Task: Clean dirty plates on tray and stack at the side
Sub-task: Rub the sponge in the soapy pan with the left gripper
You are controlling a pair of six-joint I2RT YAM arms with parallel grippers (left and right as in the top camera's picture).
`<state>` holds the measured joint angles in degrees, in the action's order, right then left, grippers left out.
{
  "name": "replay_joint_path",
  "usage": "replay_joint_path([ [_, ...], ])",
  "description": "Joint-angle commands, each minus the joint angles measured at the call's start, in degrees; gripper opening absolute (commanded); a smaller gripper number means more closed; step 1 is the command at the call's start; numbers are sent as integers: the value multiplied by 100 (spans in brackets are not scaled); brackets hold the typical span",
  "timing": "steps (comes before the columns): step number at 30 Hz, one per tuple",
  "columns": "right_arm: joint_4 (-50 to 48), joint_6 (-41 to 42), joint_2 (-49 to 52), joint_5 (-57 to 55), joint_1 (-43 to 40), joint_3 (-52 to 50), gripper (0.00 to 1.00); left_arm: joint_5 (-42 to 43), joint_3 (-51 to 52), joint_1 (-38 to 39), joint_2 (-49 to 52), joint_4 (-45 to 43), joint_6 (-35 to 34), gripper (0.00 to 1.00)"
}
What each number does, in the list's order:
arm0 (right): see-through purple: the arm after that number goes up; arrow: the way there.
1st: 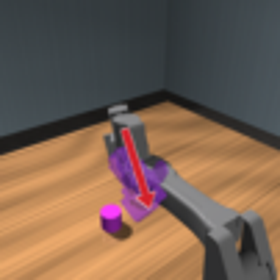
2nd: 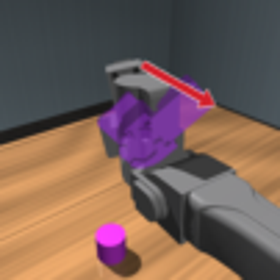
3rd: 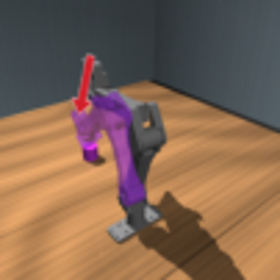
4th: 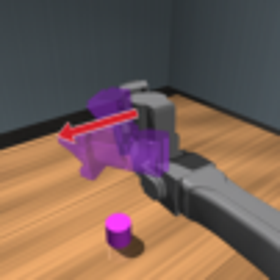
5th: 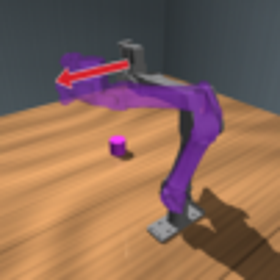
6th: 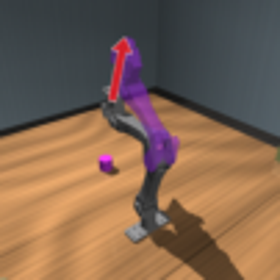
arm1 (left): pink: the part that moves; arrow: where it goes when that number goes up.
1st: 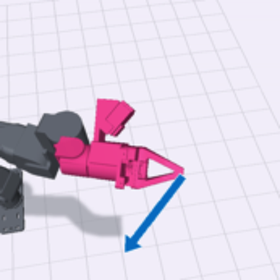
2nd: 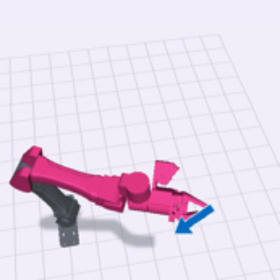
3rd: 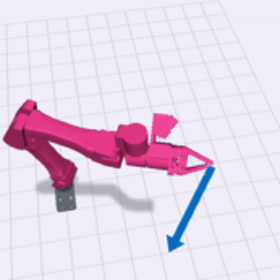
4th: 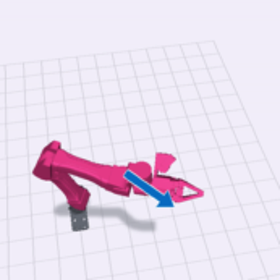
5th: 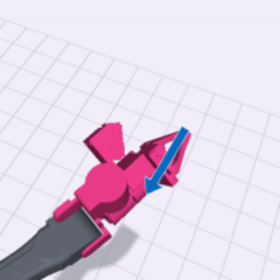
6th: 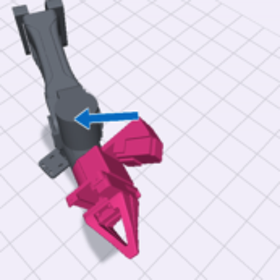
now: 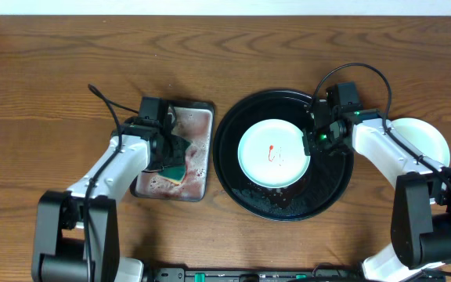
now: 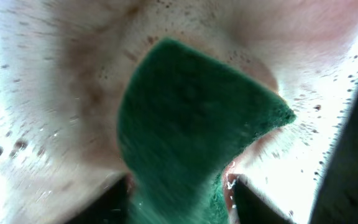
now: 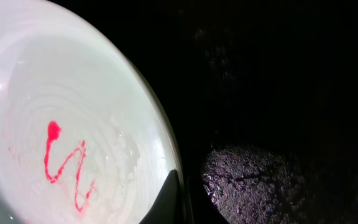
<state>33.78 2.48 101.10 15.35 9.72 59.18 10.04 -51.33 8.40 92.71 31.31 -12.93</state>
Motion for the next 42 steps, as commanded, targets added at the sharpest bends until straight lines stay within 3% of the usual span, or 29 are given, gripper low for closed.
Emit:
replay_joint_path([
  [1,-13,-44,33,-13,79,-15,1,-107,44,-17,-127,81,-509,74],
  [4,-13,-44,33,-13,79,-15,1,-22,44,-17,-127,70,-542,74],
  [10,-13,-44,33,-13,79,-15,1,-4,55,-17,-118,74,-535,58],
  [18,7,-42,33,-11,79,-15,1,-26,199,87,146,-4,-474,53],
  [21,4,-42,33,-13,79,-15,1,-26,264,136,219,-107,-476,35],
  [24,4,-44,33,-13,79,-15,1,-22,262,133,221,-170,-479,9],
  [33,2,-186,33,-11,79,-15,1,542,245,129,-15,-76,-474,7],
  [42,-9,-240,33,-11,79,-15,1,922,155,127,-931,-328,-212,7],
])
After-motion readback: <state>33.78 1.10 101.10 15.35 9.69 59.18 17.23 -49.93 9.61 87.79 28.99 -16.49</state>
